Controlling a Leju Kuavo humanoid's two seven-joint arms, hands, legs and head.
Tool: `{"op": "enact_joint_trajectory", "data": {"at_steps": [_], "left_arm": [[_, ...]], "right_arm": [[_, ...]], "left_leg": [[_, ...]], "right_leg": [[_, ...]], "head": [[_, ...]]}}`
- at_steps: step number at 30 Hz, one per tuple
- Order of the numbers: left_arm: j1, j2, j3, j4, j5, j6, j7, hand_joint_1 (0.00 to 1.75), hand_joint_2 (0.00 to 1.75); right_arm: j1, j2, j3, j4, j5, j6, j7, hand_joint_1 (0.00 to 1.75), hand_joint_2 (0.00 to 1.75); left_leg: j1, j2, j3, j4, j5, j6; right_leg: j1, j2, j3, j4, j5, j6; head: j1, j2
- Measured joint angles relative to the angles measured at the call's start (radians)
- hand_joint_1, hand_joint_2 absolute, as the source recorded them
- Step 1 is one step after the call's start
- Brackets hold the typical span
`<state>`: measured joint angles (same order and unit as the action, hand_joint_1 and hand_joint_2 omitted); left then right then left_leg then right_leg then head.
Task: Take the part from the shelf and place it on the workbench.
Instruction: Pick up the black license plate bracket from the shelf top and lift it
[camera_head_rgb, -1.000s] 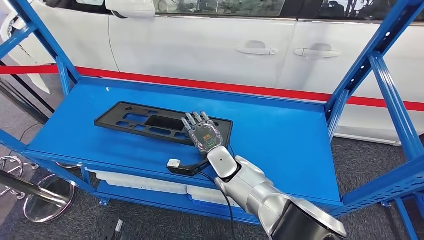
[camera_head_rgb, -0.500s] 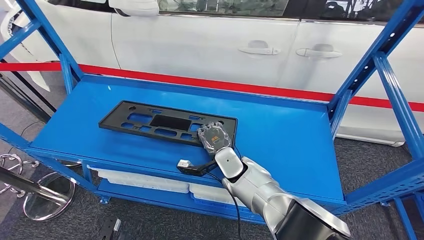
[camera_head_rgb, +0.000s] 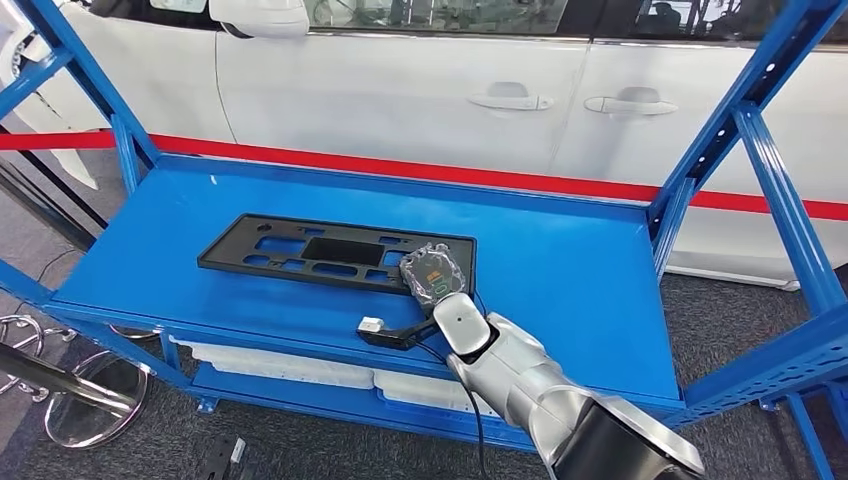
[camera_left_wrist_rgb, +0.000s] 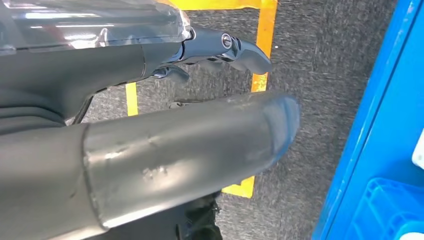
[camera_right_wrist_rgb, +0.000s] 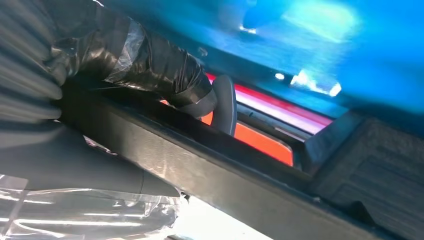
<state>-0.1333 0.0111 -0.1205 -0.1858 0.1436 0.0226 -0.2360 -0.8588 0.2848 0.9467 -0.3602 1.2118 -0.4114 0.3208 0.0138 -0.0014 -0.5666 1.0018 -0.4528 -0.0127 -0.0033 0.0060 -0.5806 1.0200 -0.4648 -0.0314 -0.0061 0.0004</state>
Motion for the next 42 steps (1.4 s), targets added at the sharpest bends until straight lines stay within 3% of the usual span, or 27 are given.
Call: {"op": "enact_joint_trajectory", "data": {"at_steps": [4, 6, 8, 9, 10, 11, 13, 15, 18, 20, 23, 24, 25, 26, 28, 30, 33, 35, 37, 39, 40, 41, 42], "left_arm": [[-0.001, 0.0, 0.0, -0.001, -0.008, -0.014, -0.009, 0.0, 0.0], [-0.001, 0.0, 0.0, -0.002, -0.014, -0.031, -0.027, 0.0, 0.0], [-0.001, 0.001, 0.0, -0.004, -0.024, -0.046, -0.052, 0.0, 0.0], [-0.001, 0.001, 0.0, -0.004, -0.028, -0.051, -0.062, 0.0, 0.0], [-0.001, 0.002, 0.0, -0.004, -0.032, -0.053, -0.069, 0.0, 0.0], [-0.001, 0.001, 0.0, -0.004, -0.034, -0.054, -0.072, 0.0, 0.0], [0.001, 0.001, 0.0, -0.004, -0.035, -0.054, -0.077, 0.0, 0.0], [0.003, 0.001, 0.003, -0.004, -0.031, -0.056, -0.083, 0.0, 0.0], [0.007, 0.002, 0.011, -0.004, -0.022, -0.062, -0.087, 0.0, 0.0], [0.011, 0.002, 0.018, -0.004, -0.011, -0.068, -0.091, 0.0, 0.0], [0.019, 0.002, 0.039, -0.004, 0.011, -0.076, -0.11, 0.0, 0.0], [0.023, 0.002, 0.047, -0.004, 0.017, -0.075, -0.12, 0.0, 0.0], [0.026, 0.002, 0.054, -0.004, 0.02, -0.071, -0.131, 0.0, 0.0], [0.029, 0.002, 0.061, -0.004, 0.021, -0.064, -0.144, 0.0, 0.0], [0.031, 0.002, 0.073, -0.004, 0.02, -0.048, -0.175, 0.0, 0.0], [0.031, 0.001, 0.083, -0.004, 0.013, -0.038, -0.203, 0.0, 0.0], [0.035, 0.001, 0.092, -0.004, 0.004, -0.056, -0.237, 0.0, 0.0], [0.039, 0.001, 0.097, -0.004, 0.004, -0.086, -0.262, 0.0, 0.0], [0.041, 0.001, 0.101, -0.004, 0.003, -0.104, -0.277, 0.0, 0.0], [0.044, 0.002, 0.105, -0.004, 0.003, -0.109, -0.282, 0.0, 0.0], [0.046, 0.002, 0.107, -0.004, 0.003, -0.11, -0.283, 0.0, 0.0], [0.047, 0.002, 0.109, -0.004, 0.003, -0.11, -0.283, 0.0, 0.0], [0.047, 0.002, 0.11, -0.004, 0.003, -0.11, -0.284, 0.0, 0.0]], "right_arm": [[0.0, -0.003, -0.015, 0.001, 0.002, 0.002, -0.003, 1.75, 1.75], [0.001, -0.005, -0.024, 0.002, 0.002, 0.002, -0.01, 1.75, 1.75], [0.005, -0.009, -0.034, 0.003, -0.002, -0.002, -0.022, 1.75, 1.75], [0.008, -0.01, -0.041, 0.004, -0.008, -0.007, -0.031, 1.75, 1.75], [0.01, -0.012, -0.049, 0.004, -0.024, -0.018, -0.049, 1.75, 1.75], [0.012, -0.013, -0.061, 0.001, -0.057, -0.03, -0.078, 1.75, 1.75], [0.014, -0.014, -0.104, -0.016, -0.168, -0.058, -0.187, 1.75, 1.75], [0.024, -0.017, -0.161, -0.057, -0.296, -0.081, -0.327, 1.75, 1.75], [0.059, -0.021, -0.237, -0.161, -0.405, -0.09, -0.429, 1.75, 1.75], [0.081, -0.025, -0.268, -0.24, -0.445, -0.089, -0.447, 1.75, 1.75], [0.136, -0.048, -0.29, -0.396, -0.539, -0.078, -0.486, 1.75, 1.75], [0.161, -0.06, -0.296, -0.459, -0.582, -0.067, -0.501, 1.75, 1.75], [0.185, -0.072, -0.301, -0.526, -0.633, -0.052, -0.516, 1.75, 1.75], [0.209, -0.085, -0.308, -0.595, -0.688, -0.037, -0.533, 1.75, 1.75], [0.247, -0.109, -0.32, -0.727, -0.791, -0.012, -0.565, 1.75, 1.75], [0.271, -0.131, -0.329, -0.839, -0.855, 0.003, -0.59, 1.75, 1.75], [0.305, -0.165, -0.332, -0.972, -0.928, 0.042, -0.62, 1.75, 1.75], [0.326, -0.187, -0.333, -1.046, -1.005, 0.098, -0.644, 1.75, 1.75], [0.342, -0.21, -0.333, -1.105, -1.069, 0.142, -0.664, 1.75, 1.75], [0.357, -0.23, -0.333, -1.146, -1.096, 0.159, -0.671, 1.75, 1.75], [0.365, -0.239, -0.333, -1.161, -1.1, 0.162, -0.671, 1.75, 1.75], [0.372, -0.246, -0.333, -1.174, -1.102, 0.164, -0.671, 1.75, 1.75], [0.377, -0.252, -0.333, -1.185, -1.103, 0.165, -0.671, 1.75, 1.75]], "left_leg": [[0.002, 0.002, 0.003, -0.014, 0.005, 0.025], [0.005, 0.006, 0.003, -0.02, 0.011, 0.036], [0.003, 0.007, -0.001, -0.019, 0.012, 0.041], [0.003, 0.007, -0.001, -0.018, 0.012, 0.041], [0.003, 0.006, -0.002, -0.016, 0.011, 0.041], [0.003, 0.005, -0.001, -0.015, 0.01, 0.04], [0.002, 0.004, 0.001, -0.01, 0.005, 0.034], [-0.001, 0.004, 0.0, -0.005, 0.001, 0.025], [0.0, 0.004, -0.005, -0.005, 0.0, 0.009], [0.002, 0.004, -0.019, 0.026, -0.026, -0.001], [0.004, 0.004, -0.103, 0.212, -0.121, -0.011], [0.004, 0.004, -0.129, 0.268, -0.139, -0.012], [0.004, 0.004, -0.14, 0.288, -0.135, -0.012], [0.004, 0.004, -0.131, 0.266, -0.111, -0.01], [0.004, 0.004, -0.071, 0.135, -0.038, -0.002], [-0.002, 0.004, -0.023, 0.029, -0.003, 0.007], [-0.005, 0.003, -0.012, 0.001, -0.005, 0.018], [0.0, 0.004, -0.007, -0.009, 0.0, 0.03], [0.002, 0.005, -0.004, -0.014, 0.003, 0.04], [0.001, 0.005, -0.004, -0.013, 0.002, 0.043], [0.001, 0.004, -0.004, -0.012, 0.001, 0.044], [0.001, 0.003, -0.003, -0.011, 0.0, 0.043], [0.002, 0.002, -0.001, -0.009, -0.003, 0.042]], "right_leg": [[0.0, 0.001, -0.007, 0.013, -0.01, 0.021], [-0.001, 0.0, -0.044, 0.096, -0.063, 0.028], [-0.003, -0.001, -0.108, 0.23, -0.124, 0.032], [-0.004, -0.001, -0.13, 0.274, -0.135, 0.033], [-0.004, -0.001, -0.135, 0.282, -0.125, 0.033], [-0.005, -0.001, -0.12, 0.248, -0.096, 0.032], [-0.005, 0.0, -0.055, 0.112, -0.027, 0.025], [-0.001, 0.001, -0.015, 0.021, 0.003, 0.018], [0.002, 0.001, -0.015, 0.005, 0.006, 0.005], [-0.003, -0.003, -0.013, -0.001, 0.01, -0.006], [-0.003, -0.007, -0.016, -0.003, 0.011, -0.015], [-0.002, -0.007, -0.016, -0.001, 0.01, -0.016], [-0.001, -0.007, -0.016, 0.0, 0.008, -0.017], [-0.001, -0.007, -0.015, 0.003, 0.005, -0.017], [0.0, -0.006, -0.012, 0.008, -0.002, -0.014], [0.003, -0.004, -0.014, 0.012, -0.006, -0.007], [0.005, -0.004, -0.018, 0.011, -0.005, 0.007], [0.004, -0.004, -0.025, 0.035, -0.028, 0.017], [0.001, -0.004, -0.068, 0.135, -0.085, 0.025], [-0.003, -0.004, -0.131, 0.263, -0.135, 0.029], [-0.004, -0.004, -0.148, 0.291, -0.135, 0.031], [-0.006, -0.005, -0.146, 0.278, -0.115, 0.032], [-0.009, -0.005, -0.123, 0.227, -0.078, 0.032]], "head": [[0.0, 0.0], [0.0, 0.0], [0.0, 0.0], [0.0, 0.0], [0.0, 0.0], [0.0, 0.0], [0.0, 0.0], [0.0, 0.0], [0.0, 0.0], [0.0, 0.0], [0.0, 0.0], [0.0, 0.0], [0.0, 0.0], [0.0, 0.0], [0.0, 0.0], [0.0, 0.0], [0.0, 0.0], [0.0, 0.0], [0.0, 0.0], [0.0, 0.0], [0.0, 0.0], [0.0, 0.0], [0.0, 0.0]]}}
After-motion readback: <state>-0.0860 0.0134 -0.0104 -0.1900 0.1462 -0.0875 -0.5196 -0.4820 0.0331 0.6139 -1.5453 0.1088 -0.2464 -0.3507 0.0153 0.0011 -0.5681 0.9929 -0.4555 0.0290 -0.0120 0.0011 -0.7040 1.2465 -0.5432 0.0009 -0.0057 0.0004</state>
